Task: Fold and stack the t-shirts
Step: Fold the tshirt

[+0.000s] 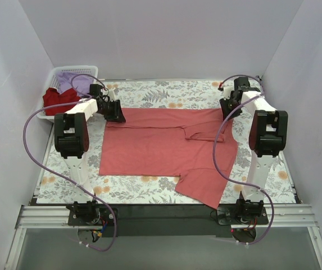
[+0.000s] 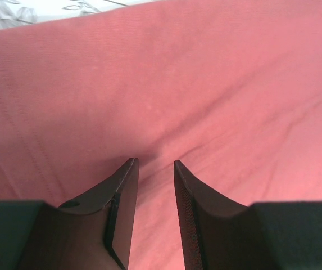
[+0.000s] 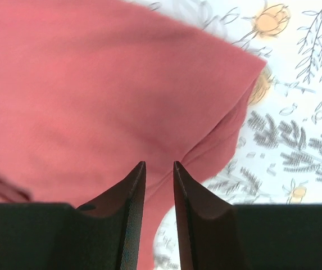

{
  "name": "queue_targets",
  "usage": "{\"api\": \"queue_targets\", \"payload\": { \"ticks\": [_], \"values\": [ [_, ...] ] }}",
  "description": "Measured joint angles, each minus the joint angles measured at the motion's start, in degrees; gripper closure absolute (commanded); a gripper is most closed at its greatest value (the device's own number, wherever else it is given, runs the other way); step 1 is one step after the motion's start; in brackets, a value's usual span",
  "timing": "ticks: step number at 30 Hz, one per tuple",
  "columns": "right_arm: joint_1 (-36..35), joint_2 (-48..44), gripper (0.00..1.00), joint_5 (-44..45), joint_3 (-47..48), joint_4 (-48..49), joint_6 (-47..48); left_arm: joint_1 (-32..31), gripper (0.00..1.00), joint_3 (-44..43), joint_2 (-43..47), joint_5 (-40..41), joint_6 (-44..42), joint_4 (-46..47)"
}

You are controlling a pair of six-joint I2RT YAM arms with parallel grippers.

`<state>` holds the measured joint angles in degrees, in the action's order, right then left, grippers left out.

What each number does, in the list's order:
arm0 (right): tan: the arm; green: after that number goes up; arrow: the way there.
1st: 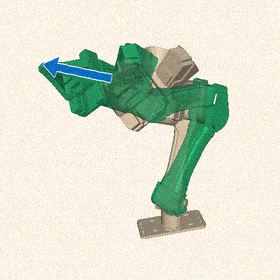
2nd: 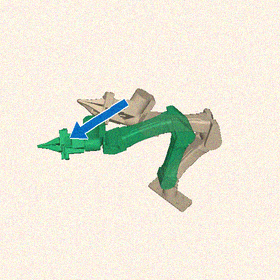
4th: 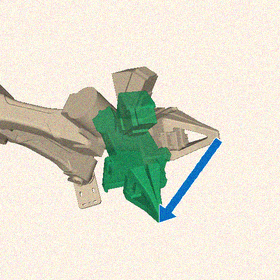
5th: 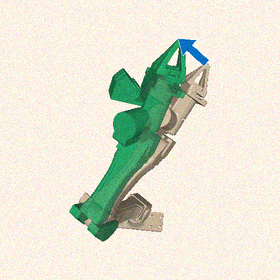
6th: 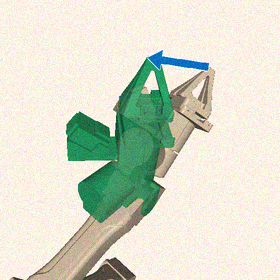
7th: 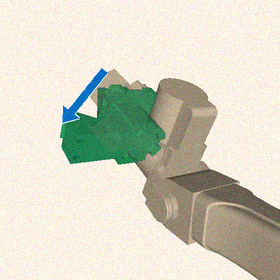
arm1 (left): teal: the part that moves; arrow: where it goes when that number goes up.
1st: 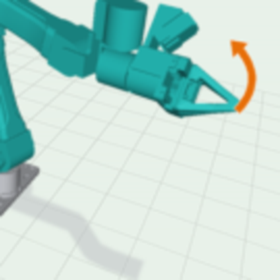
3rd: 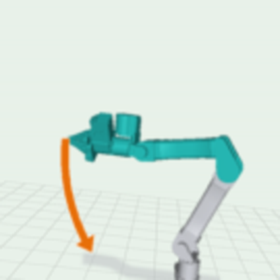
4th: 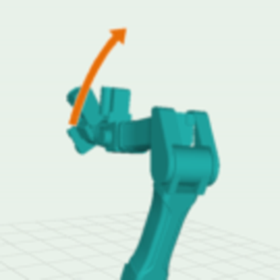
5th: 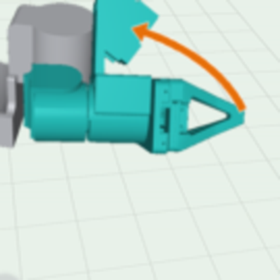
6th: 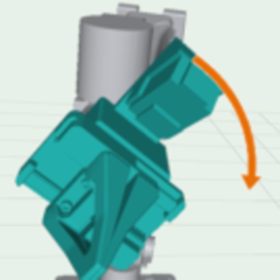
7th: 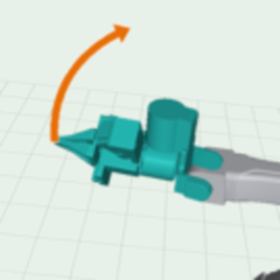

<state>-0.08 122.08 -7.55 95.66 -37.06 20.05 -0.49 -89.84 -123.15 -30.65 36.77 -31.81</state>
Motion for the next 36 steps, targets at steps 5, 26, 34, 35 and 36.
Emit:
{"api": "queue_targets", "payload": {
  "ticks": [5,26,34,35,36],
  "values": [
    [-0.3,-10.4,0.68,-5.9,-5.8,-1.0,2.3,-0.5,0.69,0.7,2.1,-4.9,0.4,0.5],
    [-8.6,-9.0,0.73,-6.3,-11.8,-3.8,4.1,-2.3,0.69,4.8,11.9,-8.7,5.1,5.3],
    [-9.0,-13.4,0.73,-7.0,-18.4,-5.1,4.2,-2.3,0.69,4.8,11.9,-8.7,5.0,5.4],
    [-9.0,-14.6,0.73,-7.3,-19.5,-5.2,4.3,-2.3,0.69,4.8,11.9,-8.7,5.0,5.4],
    [-9.3,-15.8,0.73,-7.6,-20.7,-5.7,4.5,-2.3,0.69,4.8,11.9,-8.6,5.0,5.4]
  ]
}}
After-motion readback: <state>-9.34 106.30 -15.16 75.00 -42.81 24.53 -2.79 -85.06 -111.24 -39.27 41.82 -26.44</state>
